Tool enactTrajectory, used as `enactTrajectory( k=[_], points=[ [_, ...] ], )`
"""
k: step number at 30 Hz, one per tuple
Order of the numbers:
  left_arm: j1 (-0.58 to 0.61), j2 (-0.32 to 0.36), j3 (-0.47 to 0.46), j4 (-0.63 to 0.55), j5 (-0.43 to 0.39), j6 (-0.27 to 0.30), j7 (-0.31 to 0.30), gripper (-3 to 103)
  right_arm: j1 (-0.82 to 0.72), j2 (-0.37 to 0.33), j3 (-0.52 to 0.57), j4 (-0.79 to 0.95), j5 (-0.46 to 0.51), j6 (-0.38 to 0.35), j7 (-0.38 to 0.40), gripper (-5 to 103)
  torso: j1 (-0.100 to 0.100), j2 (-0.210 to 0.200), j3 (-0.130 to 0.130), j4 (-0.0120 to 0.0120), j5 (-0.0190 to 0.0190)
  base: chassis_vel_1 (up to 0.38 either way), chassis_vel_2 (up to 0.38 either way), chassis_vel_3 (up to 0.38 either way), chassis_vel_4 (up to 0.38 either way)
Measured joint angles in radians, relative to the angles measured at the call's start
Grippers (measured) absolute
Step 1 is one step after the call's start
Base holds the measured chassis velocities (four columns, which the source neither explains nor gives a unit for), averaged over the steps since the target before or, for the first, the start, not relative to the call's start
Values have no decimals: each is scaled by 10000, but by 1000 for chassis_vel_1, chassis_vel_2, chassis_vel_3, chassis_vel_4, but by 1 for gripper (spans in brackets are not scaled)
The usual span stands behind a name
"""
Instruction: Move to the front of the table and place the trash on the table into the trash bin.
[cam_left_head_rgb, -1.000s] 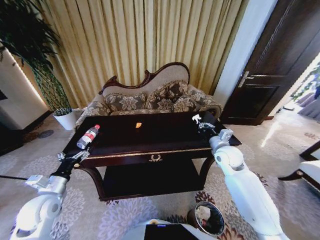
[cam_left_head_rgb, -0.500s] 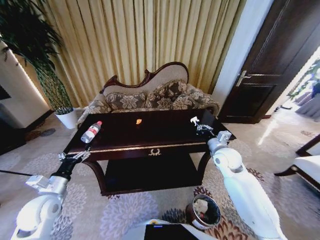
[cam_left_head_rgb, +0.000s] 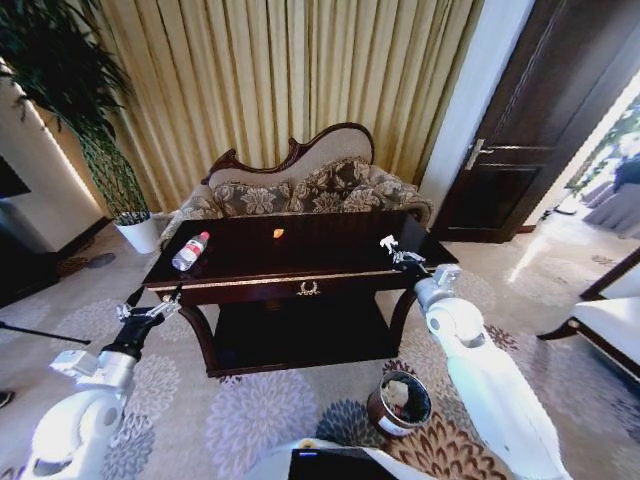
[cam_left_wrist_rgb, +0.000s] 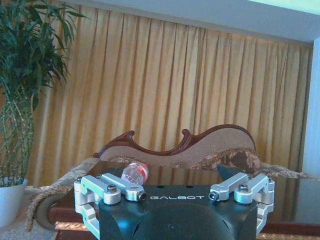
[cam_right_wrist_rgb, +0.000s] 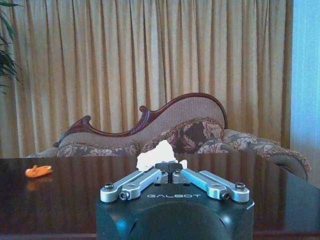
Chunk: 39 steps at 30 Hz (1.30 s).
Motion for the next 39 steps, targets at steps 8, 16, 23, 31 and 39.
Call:
enactTrajectory(
  k=[8,16,23,31,39],
  points=[
    [6,8,-8,37,-2,1,-3,100,-93,61,1,18,-60,34,0,0,-3,2,-2,-1,-2,186,-182,-187,171],
    [13,-12,11,197,-7,-60,13,100,-648,349,11,-522,-381,-188,-1,0,-9,6,-4,-2,-1,95,-80,-71,99],
    [-127,-71,-37,290,-15,-110,6,100,-1731,1086,378,-2377,-1523,-158,-1,0,6,-3,3,-4,0,-1,7,2,-5],
    [-134,-102,-105,483,-23,-220,-48,100,-1726,1862,587,-5775,-2806,783,-2,0,-3,2,-2,0,2,0,0,0,0],
    [-128,-65,-108,597,-38,-271,-58,100,-880,2228,506,-8010,-3374,1368,-1,0,-1,0,0,2,-1,0,0,0,0]
  ],
)
